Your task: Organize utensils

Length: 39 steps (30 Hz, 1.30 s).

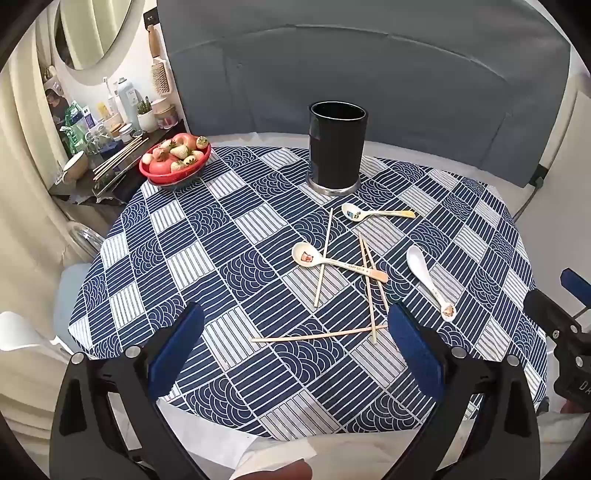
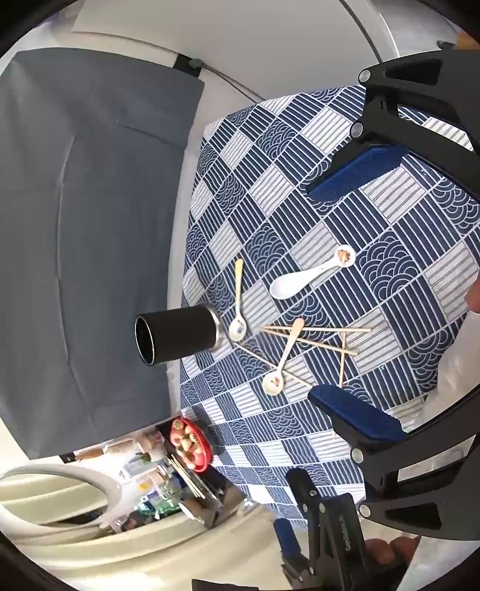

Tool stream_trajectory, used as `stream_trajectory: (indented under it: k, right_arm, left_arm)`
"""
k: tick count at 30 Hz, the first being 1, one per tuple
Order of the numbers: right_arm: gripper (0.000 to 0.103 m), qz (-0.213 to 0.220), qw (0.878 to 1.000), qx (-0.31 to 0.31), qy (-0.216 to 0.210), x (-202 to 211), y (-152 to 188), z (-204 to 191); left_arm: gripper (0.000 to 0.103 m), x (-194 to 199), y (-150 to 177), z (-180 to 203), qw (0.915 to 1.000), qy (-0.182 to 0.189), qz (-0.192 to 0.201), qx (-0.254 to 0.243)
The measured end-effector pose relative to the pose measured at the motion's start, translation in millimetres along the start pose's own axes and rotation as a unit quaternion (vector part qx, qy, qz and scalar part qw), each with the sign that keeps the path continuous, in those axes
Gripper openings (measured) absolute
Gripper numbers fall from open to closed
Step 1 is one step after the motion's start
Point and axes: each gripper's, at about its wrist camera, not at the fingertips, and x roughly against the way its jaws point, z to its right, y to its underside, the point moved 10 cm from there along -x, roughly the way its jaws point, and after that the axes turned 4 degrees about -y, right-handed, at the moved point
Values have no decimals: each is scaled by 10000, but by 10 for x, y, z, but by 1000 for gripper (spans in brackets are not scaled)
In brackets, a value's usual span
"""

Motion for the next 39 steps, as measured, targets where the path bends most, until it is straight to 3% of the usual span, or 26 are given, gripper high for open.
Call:
stream_trajectory:
  k: [3, 10, 39]
  right_arm:
    - [95, 10, 10000, 8, 45, -6, -23, 13]
    - [95, -23, 10000, 3, 52, -7, 29, 20]
    - [95, 1, 9999, 124, 27, 5, 66, -78]
  left_arm:
    - [97, 15, -7, 9, 9999, -114, 56, -61]
    - [97, -38, 24, 47, 9999, 45, -57, -94]
    - [97, -19, 39, 96, 9994, 55, 54, -347]
